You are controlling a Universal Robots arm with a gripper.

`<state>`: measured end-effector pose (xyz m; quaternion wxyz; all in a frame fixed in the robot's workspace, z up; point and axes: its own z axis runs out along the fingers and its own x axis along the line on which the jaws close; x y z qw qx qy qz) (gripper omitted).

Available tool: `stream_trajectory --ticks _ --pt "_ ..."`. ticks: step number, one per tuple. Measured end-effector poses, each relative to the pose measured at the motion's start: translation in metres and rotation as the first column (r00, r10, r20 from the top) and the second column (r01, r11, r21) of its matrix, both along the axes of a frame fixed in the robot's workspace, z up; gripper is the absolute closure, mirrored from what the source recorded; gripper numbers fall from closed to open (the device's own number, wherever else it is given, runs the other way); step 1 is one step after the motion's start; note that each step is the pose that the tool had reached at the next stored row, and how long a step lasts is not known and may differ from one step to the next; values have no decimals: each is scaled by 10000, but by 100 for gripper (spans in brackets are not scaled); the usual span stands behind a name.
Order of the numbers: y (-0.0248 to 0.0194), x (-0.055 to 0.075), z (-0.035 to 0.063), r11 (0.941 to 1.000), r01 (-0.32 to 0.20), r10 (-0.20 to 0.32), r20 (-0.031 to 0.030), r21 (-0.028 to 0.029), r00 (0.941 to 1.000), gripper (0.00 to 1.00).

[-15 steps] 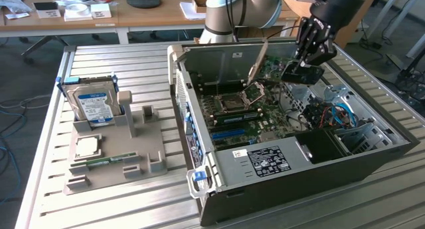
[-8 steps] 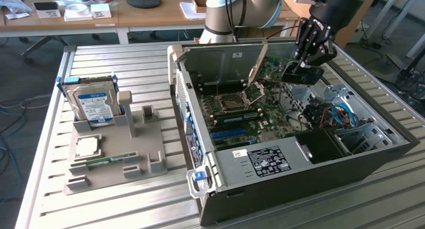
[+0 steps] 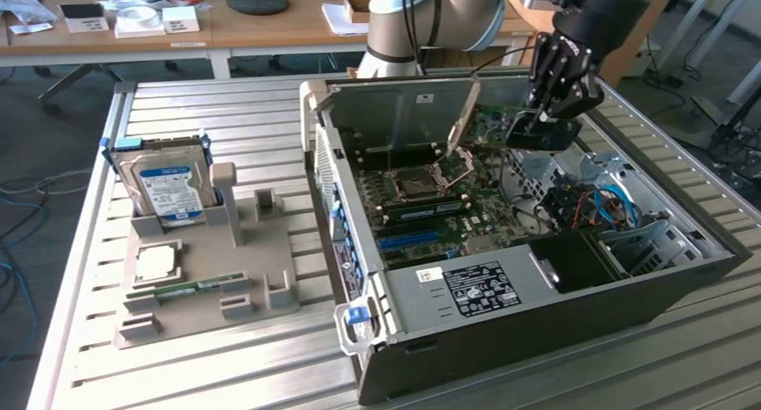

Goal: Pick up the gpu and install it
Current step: 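Insert the gpu into the slot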

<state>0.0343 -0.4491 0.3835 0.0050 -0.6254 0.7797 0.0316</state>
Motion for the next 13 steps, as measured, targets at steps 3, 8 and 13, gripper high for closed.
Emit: stream_trajectory --ticks 3,8,13 --pt "0 0 -9 9999 -161 161 159 -3 9997 73" --pt "0 -1 -18 9964 -843 843 163 -2 9963 73" --pt "-1 -2 -24 9878 -1555 1555 164 -4 9877 73"
